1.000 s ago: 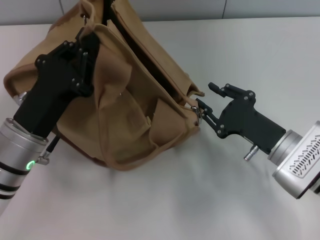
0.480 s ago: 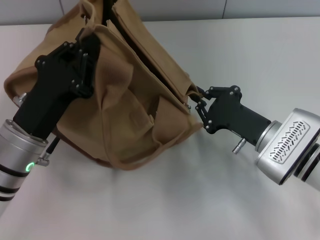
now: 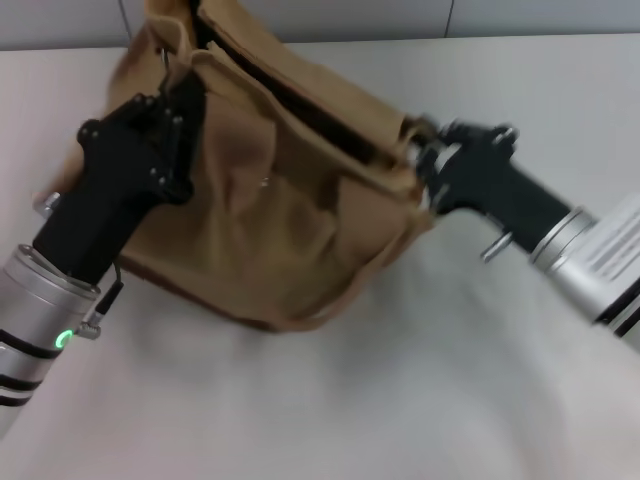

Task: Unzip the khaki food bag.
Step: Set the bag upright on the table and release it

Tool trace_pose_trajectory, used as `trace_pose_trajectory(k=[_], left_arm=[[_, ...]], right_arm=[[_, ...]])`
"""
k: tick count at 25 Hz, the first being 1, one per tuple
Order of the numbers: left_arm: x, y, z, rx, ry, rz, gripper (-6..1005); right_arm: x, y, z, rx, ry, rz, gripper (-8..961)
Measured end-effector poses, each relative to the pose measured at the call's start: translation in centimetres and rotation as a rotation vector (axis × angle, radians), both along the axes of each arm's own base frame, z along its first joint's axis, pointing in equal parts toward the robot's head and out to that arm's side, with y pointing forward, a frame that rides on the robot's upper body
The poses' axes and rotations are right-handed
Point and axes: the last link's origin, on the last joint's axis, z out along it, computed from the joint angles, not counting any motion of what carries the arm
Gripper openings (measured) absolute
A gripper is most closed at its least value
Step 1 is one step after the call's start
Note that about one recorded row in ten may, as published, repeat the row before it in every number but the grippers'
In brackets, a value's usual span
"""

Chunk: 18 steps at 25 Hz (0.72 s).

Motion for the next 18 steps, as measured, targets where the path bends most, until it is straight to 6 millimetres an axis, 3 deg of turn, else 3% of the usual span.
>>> trace_pose_trajectory(k=[2,3,4,5,7,10,18], left_arm=[[-0.2,-0.1,-0.5,-0.027,0.020,0.008,67],[-0.3,-0.2,-0.7,-0.040,0.030,0.014,67],[-0.5,-0.3,-0.9,-0.049,0.036,0.018,67],[-0.7,-0.6,-1.1,-0.063,0.045,0.025,67],[-1.0,-1.2,-1.5,-0.091,0.057,0.028,68],[-1.3,-1.9,-2.0,-0.122,0.074,0.027,68],[-2.0,-2.2,-1.8,-0.178,0.042,0.061,69]], right_arm=[[0.3,1.2,2.4,-0.004,0.127,-0.025,57],[0.3,1.2,2.4,-0.004,0.127,-0.025,57],[0.7,2.1,4.1,-0.028,0.188,-0.041,57],[0.7,2.1,4.1,-0.028,0.188,-0.041,58],[1.0,3.5,6.3,-0.094,0.245,-0.064,58],[1.0,4.1,7.5,-0.159,0.240,-0.063,81],[1.6,4.2,7.8,-0.192,0.260,-0.116,149]])
